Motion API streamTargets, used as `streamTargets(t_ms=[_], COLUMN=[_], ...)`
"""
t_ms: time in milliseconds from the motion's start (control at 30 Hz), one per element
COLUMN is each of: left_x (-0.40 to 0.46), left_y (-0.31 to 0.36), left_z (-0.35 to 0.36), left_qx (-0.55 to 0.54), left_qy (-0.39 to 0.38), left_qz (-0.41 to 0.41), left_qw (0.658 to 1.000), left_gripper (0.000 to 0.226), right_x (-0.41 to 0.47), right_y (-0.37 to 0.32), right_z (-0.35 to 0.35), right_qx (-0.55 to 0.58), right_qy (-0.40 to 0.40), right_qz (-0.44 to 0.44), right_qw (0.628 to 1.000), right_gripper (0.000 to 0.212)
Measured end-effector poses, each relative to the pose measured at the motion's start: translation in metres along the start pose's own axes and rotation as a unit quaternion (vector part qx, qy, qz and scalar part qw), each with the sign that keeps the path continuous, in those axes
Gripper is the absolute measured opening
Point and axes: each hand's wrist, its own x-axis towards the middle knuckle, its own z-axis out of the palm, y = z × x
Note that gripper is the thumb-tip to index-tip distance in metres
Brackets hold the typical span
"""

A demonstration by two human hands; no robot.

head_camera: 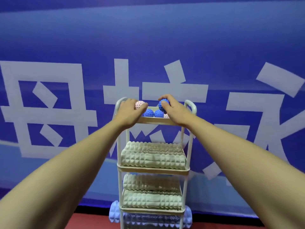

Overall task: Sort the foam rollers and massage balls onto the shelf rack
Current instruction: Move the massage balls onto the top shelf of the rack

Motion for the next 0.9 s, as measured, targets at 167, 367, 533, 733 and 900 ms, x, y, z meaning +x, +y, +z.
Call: streamTargets(t_ms=[167, 367, 533, 733, 900], left_x=[0.040, 0.057, 0.057, 0.058, 0.054], left_y=[-0.004, -0.013, -0.031, -0.040, -0.037], left_z=[0.008, 0.027, 0.031, 0.037, 0.039], left_qx=[0.078, 0.008, 0.022, 0.076, 0.174], left_qy=[-0.043, -0.159, -0.154, -0.181, -0.183], left_qz=[-0.010, -0.055, -0.030, -0.028, 0.011], left_qw=[0.996, 0.986, 0.987, 0.980, 0.967], left_gripper=[0.046, 0.061, 0.056, 0.046, 0.049], right_x=[0.041, 0.057, 0.058, 0.060, 0.060], right_y=[0.002, 0.020, 0.036, 0.048, 0.050], right_z=[0.002, 0.018, 0.017, 0.027, 0.032], right_qx=[-0.069, -0.102, -0.182, -0.188, -0.254], right_qy=[-0.045, -0.031, -0.100, -0.070, -0.051], right_qz=[0.000, 0.021, -0.008, -0.012, -0.006], right_qw=[0.997, 0.994, 0.978, 0.980, 0.966], right_gripper=[0.032, 0.040, 0.035, 0.045, 0.046])
